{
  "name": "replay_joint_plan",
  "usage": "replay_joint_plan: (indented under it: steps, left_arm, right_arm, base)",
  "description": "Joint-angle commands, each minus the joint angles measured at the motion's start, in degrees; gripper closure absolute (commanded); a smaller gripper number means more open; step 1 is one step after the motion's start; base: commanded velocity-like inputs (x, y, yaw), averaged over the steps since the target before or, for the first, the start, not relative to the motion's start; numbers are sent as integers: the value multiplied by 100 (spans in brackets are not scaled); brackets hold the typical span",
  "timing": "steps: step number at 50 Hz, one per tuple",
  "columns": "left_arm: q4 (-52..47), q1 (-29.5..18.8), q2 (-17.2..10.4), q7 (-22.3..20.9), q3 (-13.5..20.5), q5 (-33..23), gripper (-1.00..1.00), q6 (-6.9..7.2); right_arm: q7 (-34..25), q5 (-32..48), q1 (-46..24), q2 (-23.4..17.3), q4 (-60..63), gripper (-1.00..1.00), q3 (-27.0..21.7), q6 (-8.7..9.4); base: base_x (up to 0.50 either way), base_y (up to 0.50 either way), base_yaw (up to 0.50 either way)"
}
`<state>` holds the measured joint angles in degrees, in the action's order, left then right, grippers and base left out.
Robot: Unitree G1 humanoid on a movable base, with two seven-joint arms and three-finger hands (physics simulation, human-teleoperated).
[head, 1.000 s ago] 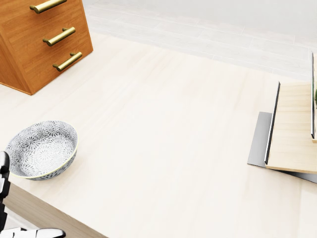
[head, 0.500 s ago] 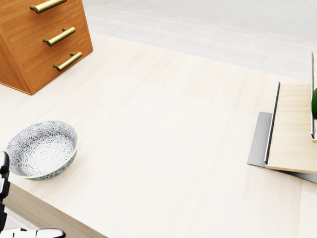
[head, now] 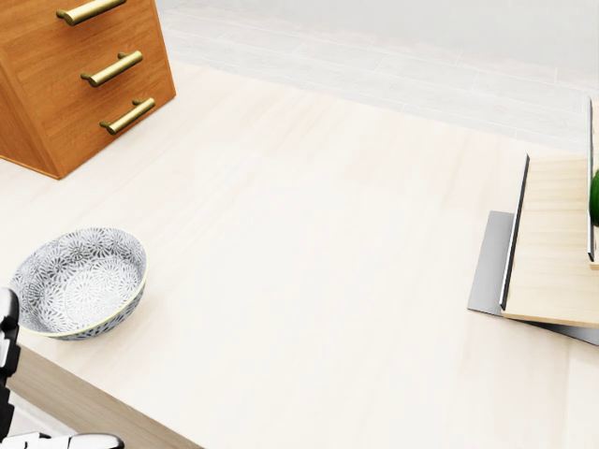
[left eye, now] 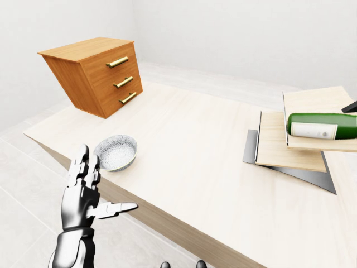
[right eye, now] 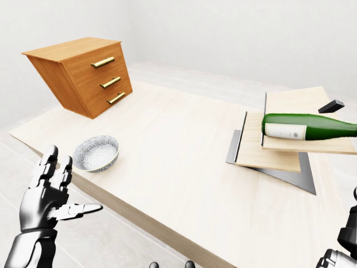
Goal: Put the wine bottle on the wine rack.
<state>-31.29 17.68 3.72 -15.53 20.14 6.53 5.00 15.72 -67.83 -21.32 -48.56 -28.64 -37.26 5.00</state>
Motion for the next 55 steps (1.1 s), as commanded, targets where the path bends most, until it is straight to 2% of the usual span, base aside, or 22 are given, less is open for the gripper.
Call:
replay_joint_plan:
  steps: [1, 10, 29, 55]
  left_arm:
    - [-82, 22, 13, 1, -14, 3, -100, 0]
    - [-37, -11, 3, 6, -2, 14, -100, 0]
    - [157, -44, -28, -9, 33, 39, -100, 0]
    - [248, -38, -35, -29, 28, 42, -100, 0]
  right_arm:
    - [-78, 63, 155, 65, -106, -100, -35, 0]
    - [-49, 92, 281, 165, -160, -100, -88, 0]
    - [-250, 280, 79, 160, -608, -100, 99, 0]
    - [-11, -26, 360, 170, 156, -100, -180, 0]
  base:
    - [0, 0, 0]
    - [0, 0, 0]
    - [0, 0, 0]
    - [0, 0, 0]
